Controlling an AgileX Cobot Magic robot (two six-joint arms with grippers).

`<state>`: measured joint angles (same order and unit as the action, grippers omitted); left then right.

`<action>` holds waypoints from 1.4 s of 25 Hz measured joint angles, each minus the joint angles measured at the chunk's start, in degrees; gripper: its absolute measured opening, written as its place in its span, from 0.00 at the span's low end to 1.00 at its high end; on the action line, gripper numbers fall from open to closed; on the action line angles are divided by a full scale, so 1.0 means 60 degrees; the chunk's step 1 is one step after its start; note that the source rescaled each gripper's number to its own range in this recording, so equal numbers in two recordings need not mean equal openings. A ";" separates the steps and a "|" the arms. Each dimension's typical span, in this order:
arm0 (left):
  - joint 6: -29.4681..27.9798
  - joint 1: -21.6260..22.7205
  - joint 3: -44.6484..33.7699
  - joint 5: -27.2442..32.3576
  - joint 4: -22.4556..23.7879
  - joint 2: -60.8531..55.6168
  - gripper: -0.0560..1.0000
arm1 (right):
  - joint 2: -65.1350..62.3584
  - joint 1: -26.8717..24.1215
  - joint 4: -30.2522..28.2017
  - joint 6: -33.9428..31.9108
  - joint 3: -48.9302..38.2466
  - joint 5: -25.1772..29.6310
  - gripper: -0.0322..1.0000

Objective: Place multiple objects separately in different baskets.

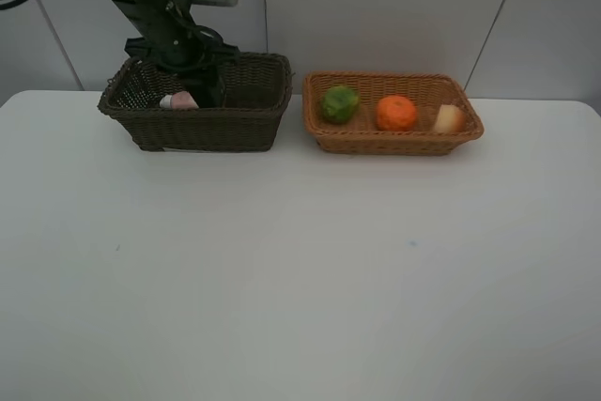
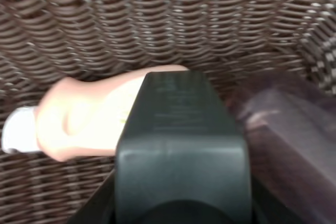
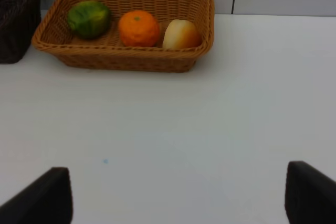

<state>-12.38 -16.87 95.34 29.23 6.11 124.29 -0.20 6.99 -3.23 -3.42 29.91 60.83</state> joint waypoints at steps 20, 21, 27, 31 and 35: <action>0.0209 0.0000 0.0018 0.0787 -0.0028 -0.1515 0.97 | 0.0000 0.0000 0.0000 0.0000 0.0000 0.0000 0.74; 0.0231 0.0000 0.0018 0.1086 -0.0003 -0.1789 0.97 | 0.0000 0.0000 0.0000 0.0000 0.0000 0.0000 0.74; 0.0610 0.0415 -0.0630 0.2736 0.0001 -0.3859 0.97 | 0.0000 0.0000 0.0000 0.0000 0.0000 0.0000 0.74; 0.1143 0.1447 -0.2330 0.2940 -0.0155 -0.5860 0.97 | 0.0000 0.0000 0.0000 0.0000 0.0000 0.0000 0.74; 0.1581 0.2225 -0.4202 0.3108 -0.0147 -0.8316 0.97 | 0.0000 0.0000 0.0000 0.0000 0.0000 0.0000 0.74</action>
<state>-2.90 -3.52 70.13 47.87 5.23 74.39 -0.20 6.99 -3.23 -3.42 29.91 60.83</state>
